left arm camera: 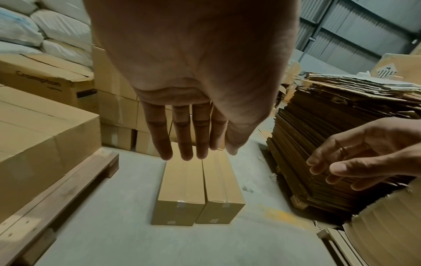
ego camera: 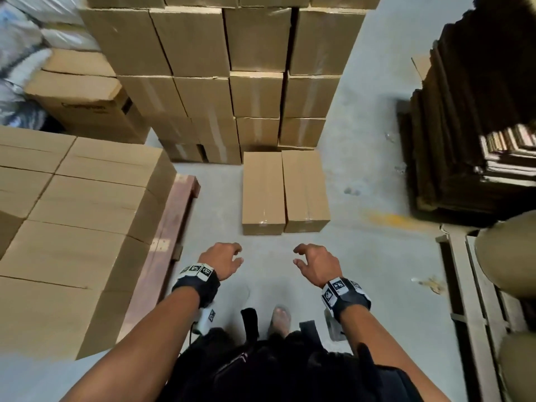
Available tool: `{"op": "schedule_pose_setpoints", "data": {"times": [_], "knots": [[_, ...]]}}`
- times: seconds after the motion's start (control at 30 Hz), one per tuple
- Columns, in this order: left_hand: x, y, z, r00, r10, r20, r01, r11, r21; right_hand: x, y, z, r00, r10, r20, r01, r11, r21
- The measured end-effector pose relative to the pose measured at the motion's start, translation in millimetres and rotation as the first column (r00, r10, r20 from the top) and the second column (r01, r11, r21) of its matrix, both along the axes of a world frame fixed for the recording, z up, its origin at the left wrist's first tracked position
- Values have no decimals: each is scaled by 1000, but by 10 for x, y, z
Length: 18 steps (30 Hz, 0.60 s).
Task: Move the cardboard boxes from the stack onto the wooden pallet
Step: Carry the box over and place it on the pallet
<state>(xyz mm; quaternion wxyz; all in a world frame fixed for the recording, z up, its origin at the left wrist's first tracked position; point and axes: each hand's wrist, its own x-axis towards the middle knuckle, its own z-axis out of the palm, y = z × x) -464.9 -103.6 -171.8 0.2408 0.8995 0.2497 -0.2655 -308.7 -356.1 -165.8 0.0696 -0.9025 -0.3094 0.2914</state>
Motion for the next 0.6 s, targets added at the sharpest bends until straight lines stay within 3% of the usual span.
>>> {"op": "schedule_pose_setpoints", "data": {"times": [0.27, 0.6], "knots": [[674, -20, -16, 996, -87, -18, 88, 995, 52, 624, 65, -30, 1000, -6, -8, 6, 1000, 18], [1549, 785, -468, 990, -136, -36, 138, 989, 50, 1338, 925, -371, 998, -67, 0, 67, 996, -55]]}}
